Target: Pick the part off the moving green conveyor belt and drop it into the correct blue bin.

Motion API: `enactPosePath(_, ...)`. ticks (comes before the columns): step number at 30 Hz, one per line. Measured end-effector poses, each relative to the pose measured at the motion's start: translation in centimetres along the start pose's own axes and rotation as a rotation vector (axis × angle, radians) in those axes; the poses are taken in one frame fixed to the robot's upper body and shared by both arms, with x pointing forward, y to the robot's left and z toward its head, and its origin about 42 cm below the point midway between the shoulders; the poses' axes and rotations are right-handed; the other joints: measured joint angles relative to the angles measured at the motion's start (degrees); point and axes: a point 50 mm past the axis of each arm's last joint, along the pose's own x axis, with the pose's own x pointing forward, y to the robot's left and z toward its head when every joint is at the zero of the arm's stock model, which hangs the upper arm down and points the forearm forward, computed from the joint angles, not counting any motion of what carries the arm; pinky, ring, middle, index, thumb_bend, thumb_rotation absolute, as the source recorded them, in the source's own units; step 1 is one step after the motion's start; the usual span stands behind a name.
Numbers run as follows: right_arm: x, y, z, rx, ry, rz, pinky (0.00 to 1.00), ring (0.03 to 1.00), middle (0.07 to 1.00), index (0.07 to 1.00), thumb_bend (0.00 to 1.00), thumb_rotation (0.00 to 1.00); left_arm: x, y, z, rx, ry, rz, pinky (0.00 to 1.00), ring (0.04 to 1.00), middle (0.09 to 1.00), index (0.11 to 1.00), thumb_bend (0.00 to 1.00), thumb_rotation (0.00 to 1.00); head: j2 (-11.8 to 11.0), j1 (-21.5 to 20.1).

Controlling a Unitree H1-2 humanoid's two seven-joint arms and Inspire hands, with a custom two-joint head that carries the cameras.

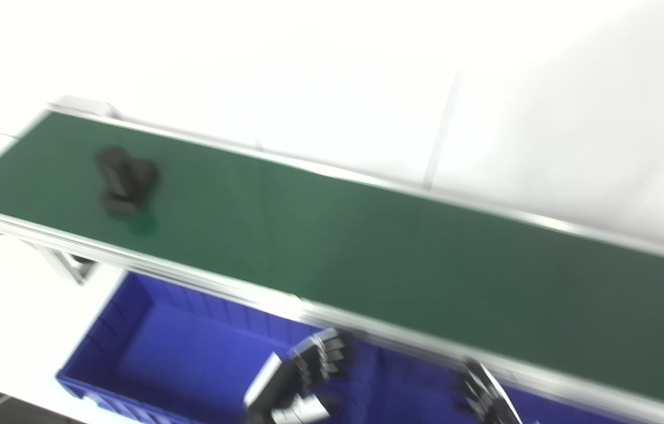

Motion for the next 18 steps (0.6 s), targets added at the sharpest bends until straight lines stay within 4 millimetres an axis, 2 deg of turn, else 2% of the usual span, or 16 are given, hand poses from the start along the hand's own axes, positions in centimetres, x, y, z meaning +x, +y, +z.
enactPosePath(5, 0.03, -0.42, -0.16, -0.006, 0.004, 0.001, 0.73, 0.819, 0.853, 0.917, 0.6, 0.67, 0.5, -0.62, -0.27, 0.002, 0.005, -0.006, 0.68, 0.739, 0.775, 0.807, 0.93, 0.5, -1.9, 2.4)
enactPosePath(18, 0.08, -0.85, -0.2, -0.001, 0.003, 0.002, 0.73, 0.819, 0.852, 0.925, 0.55, 0.66, 0.85, -0.69, -0.42, 0.02, 0.011, -0.01, 0.66, 0.719, 0.761, 0.801, 0.89, 0.44, -2.6, 2.5)
